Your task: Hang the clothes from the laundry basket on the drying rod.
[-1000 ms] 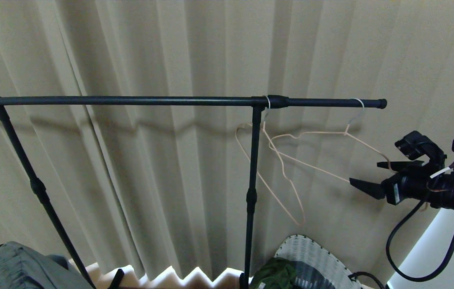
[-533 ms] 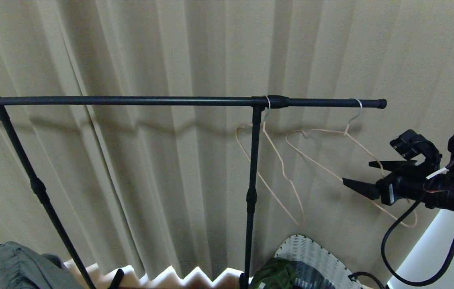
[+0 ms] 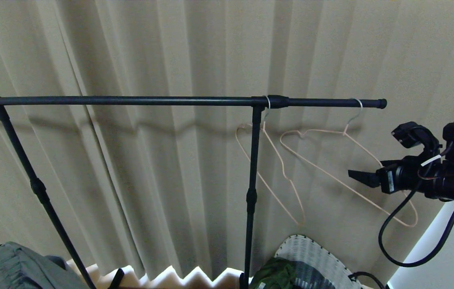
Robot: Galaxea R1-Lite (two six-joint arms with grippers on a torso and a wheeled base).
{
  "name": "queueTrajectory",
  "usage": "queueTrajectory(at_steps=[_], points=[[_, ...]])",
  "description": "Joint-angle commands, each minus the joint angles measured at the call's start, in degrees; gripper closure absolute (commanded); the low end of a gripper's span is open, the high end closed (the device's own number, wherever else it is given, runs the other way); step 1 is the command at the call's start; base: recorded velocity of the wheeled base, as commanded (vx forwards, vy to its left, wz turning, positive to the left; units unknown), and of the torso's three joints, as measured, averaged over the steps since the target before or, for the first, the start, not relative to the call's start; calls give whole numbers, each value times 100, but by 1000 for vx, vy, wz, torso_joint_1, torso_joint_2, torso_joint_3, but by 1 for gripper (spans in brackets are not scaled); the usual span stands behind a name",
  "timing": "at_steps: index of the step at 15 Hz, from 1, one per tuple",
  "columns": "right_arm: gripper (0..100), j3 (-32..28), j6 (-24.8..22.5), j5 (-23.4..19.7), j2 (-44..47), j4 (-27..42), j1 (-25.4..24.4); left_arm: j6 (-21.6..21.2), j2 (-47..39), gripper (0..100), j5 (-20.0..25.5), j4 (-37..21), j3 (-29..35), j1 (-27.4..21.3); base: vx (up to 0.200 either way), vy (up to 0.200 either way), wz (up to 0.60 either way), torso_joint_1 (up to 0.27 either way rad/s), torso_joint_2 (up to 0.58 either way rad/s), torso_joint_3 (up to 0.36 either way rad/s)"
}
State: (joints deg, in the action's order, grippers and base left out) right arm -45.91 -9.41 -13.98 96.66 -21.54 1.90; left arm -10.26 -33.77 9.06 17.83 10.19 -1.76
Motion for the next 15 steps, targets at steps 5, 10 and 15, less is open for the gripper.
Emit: queueTrajectory(at_steps=[5,10,15], points=[[0,-1394,124,141,494,1469,-23,-11,55,100,0,1,0,0,0,0,0,0,0,0],[0,-1535,89,194,811,1574,21,-55,98,100,0,-8,-17,0,0,0,0,0,0,0],[0,-1544,-245,212,582,1820,3,-55,90,100,0,-8,-26,-9,0,0,0,0,0,0]])
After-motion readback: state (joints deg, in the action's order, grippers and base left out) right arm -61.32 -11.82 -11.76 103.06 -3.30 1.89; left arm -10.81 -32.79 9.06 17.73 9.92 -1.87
